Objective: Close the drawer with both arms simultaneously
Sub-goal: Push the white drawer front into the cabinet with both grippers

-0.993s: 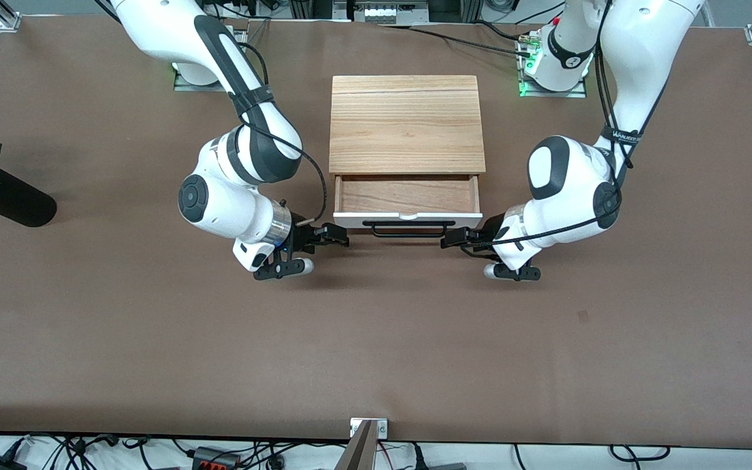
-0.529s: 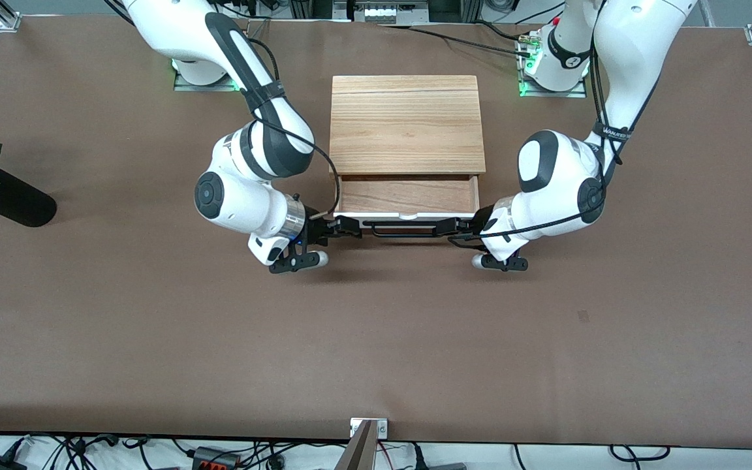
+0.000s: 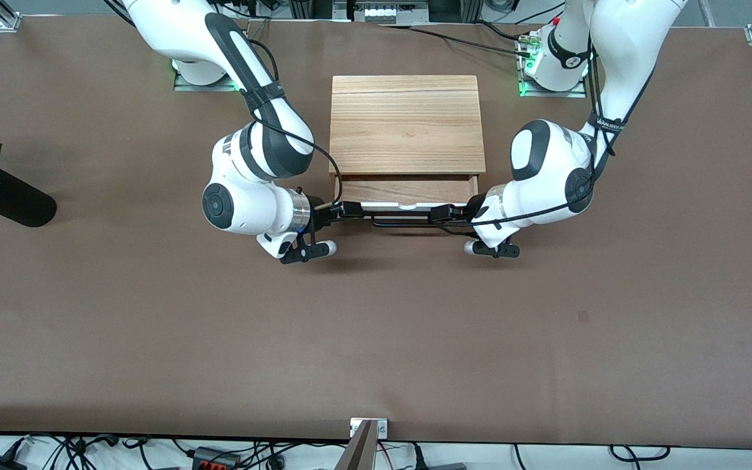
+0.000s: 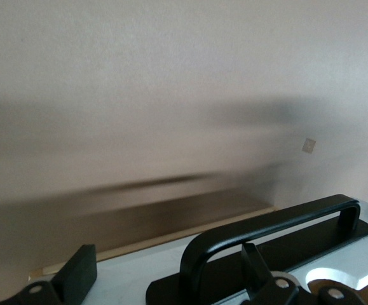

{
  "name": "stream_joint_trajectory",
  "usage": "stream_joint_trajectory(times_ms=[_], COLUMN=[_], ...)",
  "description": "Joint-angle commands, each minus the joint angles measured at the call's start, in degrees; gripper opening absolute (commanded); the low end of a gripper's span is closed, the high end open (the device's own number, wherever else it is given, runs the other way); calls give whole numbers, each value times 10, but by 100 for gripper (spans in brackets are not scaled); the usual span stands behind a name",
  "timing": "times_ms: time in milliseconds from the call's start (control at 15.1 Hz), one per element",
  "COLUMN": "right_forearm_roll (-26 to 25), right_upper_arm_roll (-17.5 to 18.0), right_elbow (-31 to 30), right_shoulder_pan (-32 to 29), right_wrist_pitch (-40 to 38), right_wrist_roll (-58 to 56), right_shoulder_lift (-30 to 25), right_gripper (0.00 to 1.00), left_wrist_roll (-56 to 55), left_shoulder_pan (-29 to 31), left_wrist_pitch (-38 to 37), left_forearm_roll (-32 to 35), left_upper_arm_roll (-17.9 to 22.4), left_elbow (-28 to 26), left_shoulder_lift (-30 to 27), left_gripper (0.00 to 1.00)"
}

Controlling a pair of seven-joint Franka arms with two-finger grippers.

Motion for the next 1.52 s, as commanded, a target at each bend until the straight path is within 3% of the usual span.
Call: stream_joint_trajectory(times_ms=[0, 529, 1125, 1456], right_forearm_roll=[7, 6, 7, 4], right_upper_arm_roll=[-1, -1, -1, -5], right_elbow=[6, 6, 7, 23], right_shoulder_pan=[-1, 4, 3, -6], right_wrist_pitch=[-45, -125, -132, -131], right_wrist_roll=[-1, -1, 0, 0], right_shoulder_lift=[3, 3, 4, 3], right_gripper=[100, 100, 100, 100], left_wrist_roll=[2, -10, -10, -11], left_shoulder_pan=[10, 10, 10, 11], left_wrist_pitch=[-29, -152, -183, -200], left_forearm_roll=[-15, -16, -15, -5], left_upper_arm_roll=[-11, -13, -13, 1], left_elbow=[-27, -24, -20, 43], left_shoulder_lift=[-27, -38, -34, -35], left_gripper=[100, 100, 100, 100])
